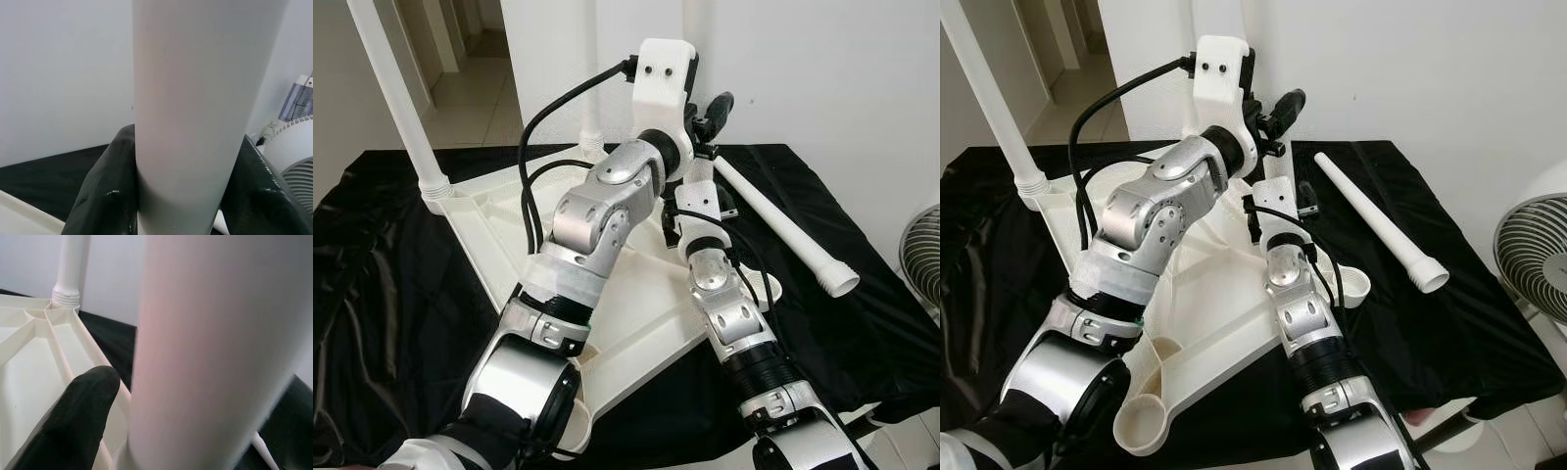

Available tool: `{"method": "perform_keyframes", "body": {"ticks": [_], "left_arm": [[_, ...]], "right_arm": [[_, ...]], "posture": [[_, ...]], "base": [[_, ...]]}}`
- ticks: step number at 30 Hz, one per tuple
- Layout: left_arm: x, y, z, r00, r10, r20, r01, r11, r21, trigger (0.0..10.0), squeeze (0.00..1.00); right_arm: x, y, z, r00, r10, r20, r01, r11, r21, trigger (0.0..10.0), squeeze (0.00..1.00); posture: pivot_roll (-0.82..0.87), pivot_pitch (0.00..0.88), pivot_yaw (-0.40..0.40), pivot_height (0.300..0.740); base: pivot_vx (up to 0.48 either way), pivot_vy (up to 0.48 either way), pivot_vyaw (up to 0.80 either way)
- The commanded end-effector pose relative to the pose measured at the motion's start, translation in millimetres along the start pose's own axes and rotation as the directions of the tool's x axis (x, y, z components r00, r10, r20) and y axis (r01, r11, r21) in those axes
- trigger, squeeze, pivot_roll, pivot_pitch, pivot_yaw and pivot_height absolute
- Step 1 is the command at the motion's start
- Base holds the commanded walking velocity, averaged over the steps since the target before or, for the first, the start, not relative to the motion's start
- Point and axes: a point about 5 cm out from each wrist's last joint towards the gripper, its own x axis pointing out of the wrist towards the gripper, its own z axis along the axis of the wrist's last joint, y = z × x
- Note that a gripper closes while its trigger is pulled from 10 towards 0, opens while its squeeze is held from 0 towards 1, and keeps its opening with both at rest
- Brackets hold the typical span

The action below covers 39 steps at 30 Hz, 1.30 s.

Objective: Building children table

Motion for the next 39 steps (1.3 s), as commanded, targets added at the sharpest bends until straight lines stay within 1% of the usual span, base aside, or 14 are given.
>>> {"method": "perform_keyframes", "body": {"ticks": [1, 4, 5, 13, 14, 16, 17, 18, 19, 21, 22, 37, 38, 39], "left_arm": [[2.5, -3.2, 8.0, 0.999, -0.005, 0.033, 0.004, 1.000, 0.017, 10.0, 0.00], [2.7, -3.4, 7.9, 0.999, -0.006, 0.034, 0.005, 1.000, 0.021, 10.0, 0.00], [3.1, -3.6, 7.4, 0.999, -0.006, 0.031, 0.005, 1.000, 0.020, 10.0, 0.00], [3.9, -4.1, 7.0, 1.000, -0.008, 0.030, 0.008, 1.000, 0.019, 10.0, 0.00], [3.9, -4.1, 7.2, 1.000, -0.008, 0.030, 0.008, 1.000, 0.019, 10.0, 0.00], [3.9, -4.1, 7.2, 1.000, -0.008, 0.030, 0.008, 1.000, 0.019, 10.0, 0.00], [3.8, -4.2, 7.5, 0.999, -0.009, 0.031, 0.008, 1.000, 0.022, 10.0, 0.00], [3.8, -4.2, 7.5, 0.999, -0.009, 0.031, 0.008, 1.000, 0.022, 10.0, 0.00], [3.9, -4.1, 8.4, 0.999, -0.008, 0.034, 0.007, 1.000, 0.024, 10.0, 0.00], [3.9, -4.0, 8.7, 0.999, -0.008, 0.035, 0.007, 1.000, 0.024, 10.0, 0.00], [3.9, -4.1, 9.3, 0.999, -0.008, 0.038, 0.007, 1.000, 0.024, 10.0, 0.00], [4.3, -4.5, 10.8, 0.999, -0.010, 0.043, 0.009, 1.000, 0.018, 10.0, 0.00], [4.4, -4.0, 10.9, 0.999, -0.008, 0.043, 0.007, 1.000, 0.016, 10.0, 0.00], [4.4, -3.7, 10.9, 0.999, -0.006, 0.043, 0.005, 1.000, 0.014, 10.0, 0.00]], "right_arm": [[1.4, 1.3, 1.7, 1.000, -0.009, 0.009, 0.009, 1.000, -0.005, 10.0, 0.00], [1.7, 0.4, 3.5, 0.999, -0.025, 0.023, 0.025, 1.000, -0.008, 10.0, 0.00], [1.9, -0.2, 5.8, 0.998, -0.047, 0.038, 0.047, 0.999, -0.004, 10.0, 0.00], [2.2, -2.5, 6.9, 0.996, -0.079, 0.047, 0.078, 0.997, 0.016, 10.0, 0.00], [2.2, -2.0, 6.9, 0.996, -0.077, 0.048, 0.076, 0.997, 0.020, 6.8, 0.00], [2.2, -2.0, 6.9, 0.996, -0.077, 0.048, 0.076, 0.997, 0.020, 6.8, 0.00], [2.2, -1.6, 7.0, 0.996, -0.075, 0.049, 0.074, 0.997, 0.023, 4.3, 0.00], [2.2, -1.6, 7.0, 0.996, -0.075, 0.049, 0.074, 0.997, 0.023, 4.3, 0.00], [2.2, -0.5, 5.8, 0.997, -0.069, 0.043, 0.068, 0.997, 0.040, 2.7, 0.00], [2.2, -0.3, 5.5, 0.997, -0.069, 0.041, 0.067, 0.997, 0.044, 2.7, 0.00], [2.3, -0.1, 5.2, 0.997, -0.066, 0.040, 0.064, 0.997, 0.047, 0.0, 0.00], [3.1, -0.9, 5.7, 0.996, -0.075, 0.046, 0.072, 0.995, 0.065, 0.0, 0.00], [3.2, -0.8, 6.4, 0.996, -0.073, 0.048, 0.070, 0.995, 0.075, 6.2, 0.00], [3.3, -0.8, 6.9, 0.996, -0.072, 0.049, 0.068, 0.994, 0.082, 10.0, 0.00]], "posture": [[0.00, 0.015, -0.009, 0.740], [0.01, 0.014, -0.006, 0.740], [0.01, 0.014, -0.005, 0.740], [0.01, 0.012, -0.004, 0.740], [0.01, 0.011, -0.004, 0.740], [0.01, 0.011, -0.004, 0.740], [0.01, 0.011, -0.004, 0.740], [0.01, 0.011, -0.004, 0.740], [0.01, 0.009, -0.005, 0.740], [0.01, 0.009, -0.005, 0.740], [0.01, 0.005, -0.007, 0.740], [0.01, 0.003, -0.010, 0.740], [0.01, 0.007, -0.010, 0.740], [0.01, 0.007, -0.010, 0.740]], "base": [[0.000, 0.000, 0.00], [0.000, 0.000, 0.00], [0.000, 0.000, 0.00], [0.000, 0.000, 0.00], [0.000, 0.000, 0.00], [0.000, 0.000, 0.00], [0.000, 0.000, 0.00], [0.000, 0.000, 0.00], [0.000, 0.000, 0.00], [0.000, 0.000, 0.00], [0.000, 0.000, 0.00], [0.000, 0.000, 0.00], [0.000, 0.000, 0.00], [0.000, 0.000, 0.00]]}}
